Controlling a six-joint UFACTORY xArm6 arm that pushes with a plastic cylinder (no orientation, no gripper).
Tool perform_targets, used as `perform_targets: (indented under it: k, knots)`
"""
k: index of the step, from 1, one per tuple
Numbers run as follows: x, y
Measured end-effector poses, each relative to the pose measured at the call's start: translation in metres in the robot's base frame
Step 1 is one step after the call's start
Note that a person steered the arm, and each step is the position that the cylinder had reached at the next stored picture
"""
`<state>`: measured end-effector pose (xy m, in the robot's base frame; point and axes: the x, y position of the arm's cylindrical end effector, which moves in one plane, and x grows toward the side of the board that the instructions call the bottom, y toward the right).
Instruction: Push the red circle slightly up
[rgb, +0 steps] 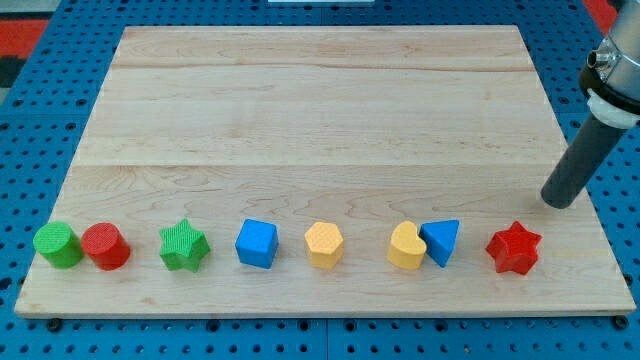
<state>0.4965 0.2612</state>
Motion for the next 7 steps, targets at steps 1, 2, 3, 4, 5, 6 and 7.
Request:
perform_targets:
  k: [1, 2, 3, 4, 5, 6, 7]
  knots:
    - [0.030, 0.068]
    - [0.096, 0.018]
    - [0.122, -0.061]
    - [0.122, -0.130]
    - [0.122, -0.208]
    - [0.121, -0.247]
    - [0.093, -0.263]
